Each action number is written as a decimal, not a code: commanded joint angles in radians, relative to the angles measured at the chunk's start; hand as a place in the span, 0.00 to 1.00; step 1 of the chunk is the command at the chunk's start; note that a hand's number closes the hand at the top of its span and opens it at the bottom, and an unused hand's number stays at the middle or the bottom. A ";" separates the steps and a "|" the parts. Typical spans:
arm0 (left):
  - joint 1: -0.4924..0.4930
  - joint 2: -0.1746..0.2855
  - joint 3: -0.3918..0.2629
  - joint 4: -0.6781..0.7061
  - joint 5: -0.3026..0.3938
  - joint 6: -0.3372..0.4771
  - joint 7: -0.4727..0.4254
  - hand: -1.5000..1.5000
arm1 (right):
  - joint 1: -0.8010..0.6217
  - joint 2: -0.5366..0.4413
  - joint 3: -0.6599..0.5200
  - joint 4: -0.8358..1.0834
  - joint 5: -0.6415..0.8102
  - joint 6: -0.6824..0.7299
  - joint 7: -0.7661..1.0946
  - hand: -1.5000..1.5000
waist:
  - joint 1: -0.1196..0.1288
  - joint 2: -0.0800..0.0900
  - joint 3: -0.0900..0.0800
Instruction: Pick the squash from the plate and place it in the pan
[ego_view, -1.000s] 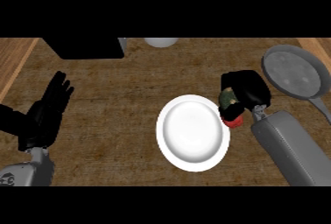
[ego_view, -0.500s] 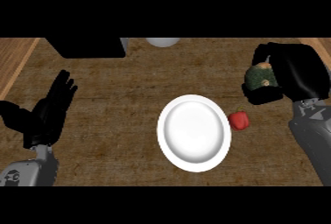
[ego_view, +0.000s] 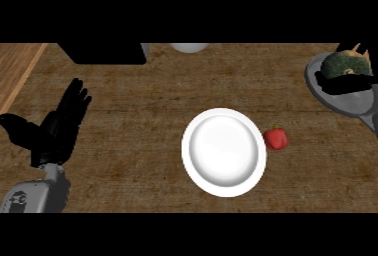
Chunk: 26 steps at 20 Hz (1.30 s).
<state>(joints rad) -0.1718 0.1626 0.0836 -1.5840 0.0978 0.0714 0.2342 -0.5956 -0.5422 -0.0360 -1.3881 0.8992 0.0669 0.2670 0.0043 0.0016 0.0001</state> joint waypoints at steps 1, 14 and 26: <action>-0.012 0.039 0.017 -0.046 0.014 -0.025 0.037 0.50 | -0.029 -0.081 -0.127 0.193 -0.049 -0.068 -0.155 1.00 | 0.010 0.002 0.001; -0.033 0.015 0.009 -0.009 0.022 -0.041 0.004 0.50 | -0.195 -0.158 -0.285 0.895 -0.084 -0.326 -0.610 1.00 | 0.051 0.020 0.004; -0.054 -0.026 -0.039 0.013 -0.024 -0.016 -0.013 0.50 | -0.241 -0.160 -0.314 1.183 -0.061 -0.389 -0.686 1.00 | 0.076 0.036 0.007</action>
<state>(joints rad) -0.2167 0.1421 0.0578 -1.5805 0.0949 0.0476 0.2307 -0.8205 -0.6984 -0.3360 -0.2900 0.8361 -0.3315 -0.4439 0.0737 0.0328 0.0060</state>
